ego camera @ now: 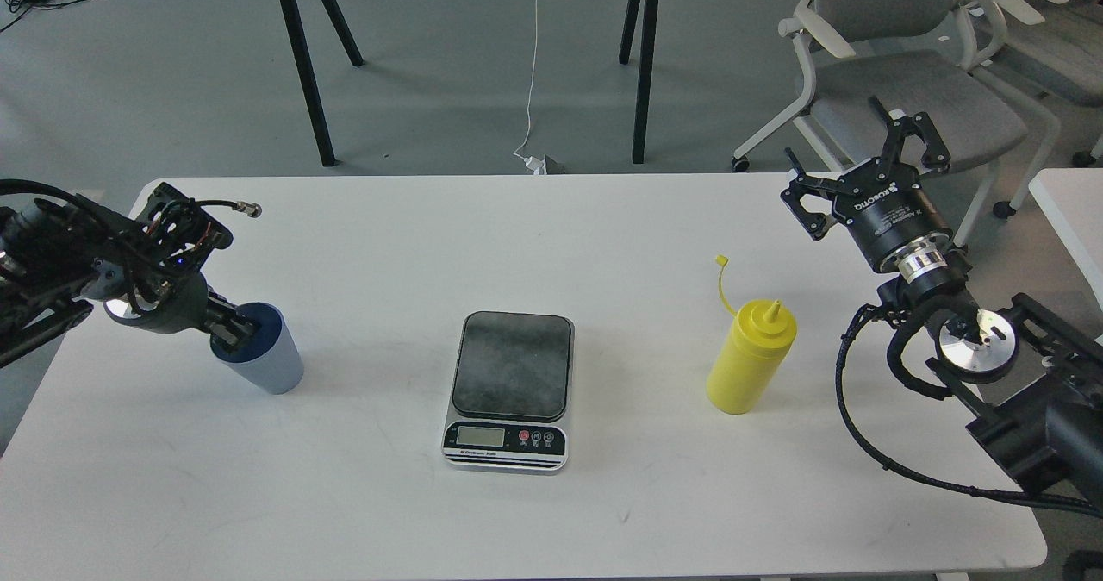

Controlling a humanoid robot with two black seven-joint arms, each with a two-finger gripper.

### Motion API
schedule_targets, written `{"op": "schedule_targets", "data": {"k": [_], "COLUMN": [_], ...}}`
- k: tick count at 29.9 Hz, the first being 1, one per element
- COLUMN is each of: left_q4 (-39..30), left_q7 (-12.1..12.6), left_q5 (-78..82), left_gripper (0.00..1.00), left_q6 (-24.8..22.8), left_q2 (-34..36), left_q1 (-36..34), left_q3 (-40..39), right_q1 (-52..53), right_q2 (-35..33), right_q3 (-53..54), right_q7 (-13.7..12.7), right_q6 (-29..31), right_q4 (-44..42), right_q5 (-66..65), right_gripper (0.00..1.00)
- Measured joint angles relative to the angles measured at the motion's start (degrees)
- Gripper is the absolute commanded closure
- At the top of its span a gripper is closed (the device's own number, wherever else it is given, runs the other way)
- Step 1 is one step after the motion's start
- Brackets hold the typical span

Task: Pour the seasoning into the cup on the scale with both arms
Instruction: 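Lift the cup with the left gripper and lower it onto the scale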

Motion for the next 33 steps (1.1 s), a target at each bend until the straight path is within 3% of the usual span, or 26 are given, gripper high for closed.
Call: {"op": "schedule_targets", "data": {"k": [10, 20, 26, 33], "left_q4": [0.0, -5.2, -9.2, -9.1], "left_q7": [0.0, 0.0, 0.0, 0.0], "left_q5": [-0.3, -12.4, -16.8, -17.1], "left_gripper": [0.97, 0.97, 0.97, 0.97], "left_q6": [0.0, 0.0, 0.0, 0.0], "left_q2": [0.3, -0.4, -9.1, -18.1], "left_q1": [-1.8, -14.8, -20.6, -17.6], "left_q3": [-0.3, -0.8, -1.1, -0.6], "right_q1": [-0.4, -0.4, -0.3, -0.3], "right_q2": [0.0, -0.1, -0.4, -0.8], "right_q3": [0.0, 0.0, 0.0, 0.2], "right_q7": [0.0, 0.0, 0.0, 0.0], "right_q6": [0.0, 0.0, 0.0, 0.0], "right_q4": [0.1, 0.1, 0.0, -0.2], "right_q5": [0.0, 0.0, 0.0, 0.0], "right_gripper": [0.01, 0.01, 0.01, 0.01]}}
